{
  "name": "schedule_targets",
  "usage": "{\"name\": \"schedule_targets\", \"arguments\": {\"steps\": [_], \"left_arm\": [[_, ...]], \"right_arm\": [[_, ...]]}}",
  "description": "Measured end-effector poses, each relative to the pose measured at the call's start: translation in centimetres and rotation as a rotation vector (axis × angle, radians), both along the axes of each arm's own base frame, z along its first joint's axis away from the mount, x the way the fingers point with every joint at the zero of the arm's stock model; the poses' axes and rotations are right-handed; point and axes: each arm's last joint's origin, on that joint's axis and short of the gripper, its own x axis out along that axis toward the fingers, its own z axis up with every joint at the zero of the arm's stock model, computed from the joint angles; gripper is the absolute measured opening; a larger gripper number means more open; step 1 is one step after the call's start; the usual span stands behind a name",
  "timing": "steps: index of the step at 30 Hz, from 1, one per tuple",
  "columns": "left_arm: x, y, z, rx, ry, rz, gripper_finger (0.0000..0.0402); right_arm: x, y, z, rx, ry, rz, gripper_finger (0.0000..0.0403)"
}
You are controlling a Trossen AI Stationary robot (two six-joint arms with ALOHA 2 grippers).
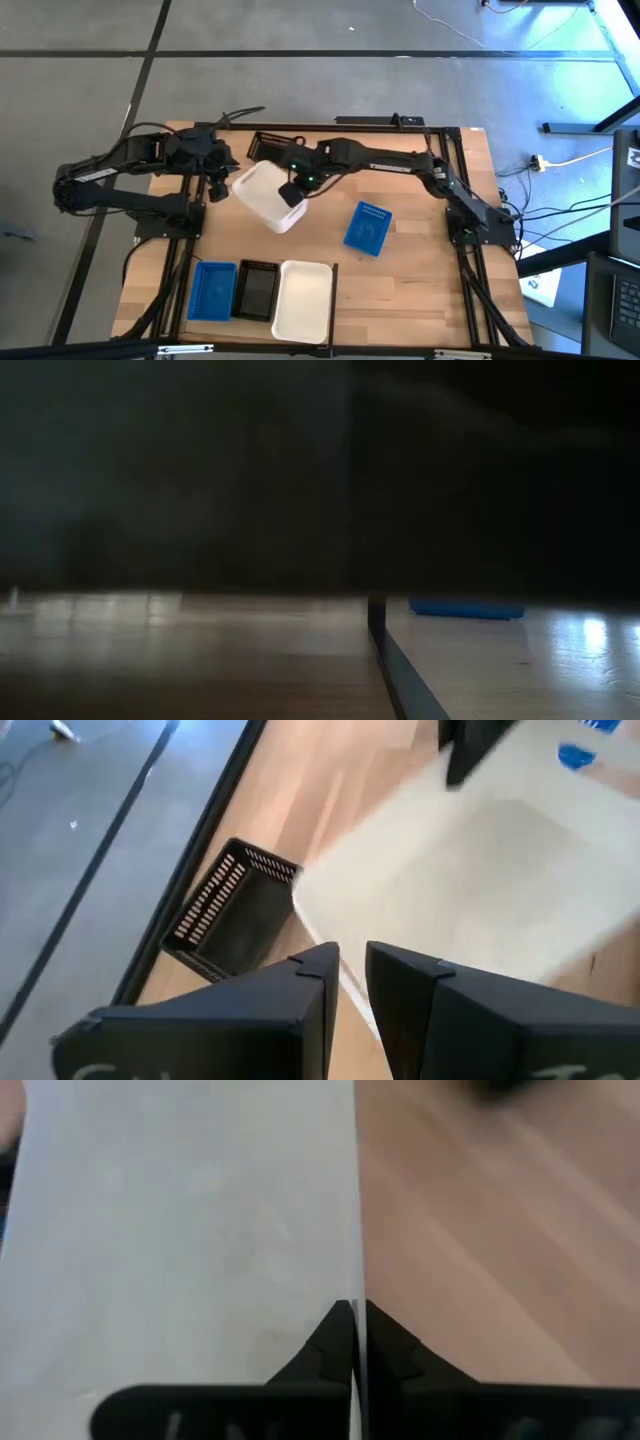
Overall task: Stack baskets on shelf by color
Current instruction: Stack the white bin on top of the white bins on the shelf
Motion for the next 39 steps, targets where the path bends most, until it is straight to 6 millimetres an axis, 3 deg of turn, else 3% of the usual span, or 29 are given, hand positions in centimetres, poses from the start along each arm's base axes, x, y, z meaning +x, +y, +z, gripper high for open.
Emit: {"name": "schedule_targets", "arguments": {"steps": [8, 22, 30, 35, 39], "left_arm": [[-1.4, -0.3, 0.9, 0.104, -0.049, -0.086, 0.0047], [-1.8, -0.4, 1.0, 0.145, -0.041, -0.128, 0.0047], [-1.9, -0.5, 1.1, 0.203, -0.012, -0.21, 0.0047], [-2.2, -1.3, 1.2, 0.161, -0.062, -0.474, 0.0047], [-2.2, -1.6, 1.2, 0.136, -0.084, -0.56, 0.0047]], "right_arm": [[-4.0, 2.7, 4.7, -0.078, 0.083, -0.148, 0.0], [-7.3, 6.6, 8.4, -0.082, 0.007, -0.321, 0.0], [-9.1, 11.8, 9.8, 0.098, -0.031, -0.405, 0.0], [-10.1, 15.5, 10.0, 0.235, -0.034, -0.483, 0.0], [-10.9, 18.0, 10.0, 0.323, -0.034, -0.563, 0.0]]}}
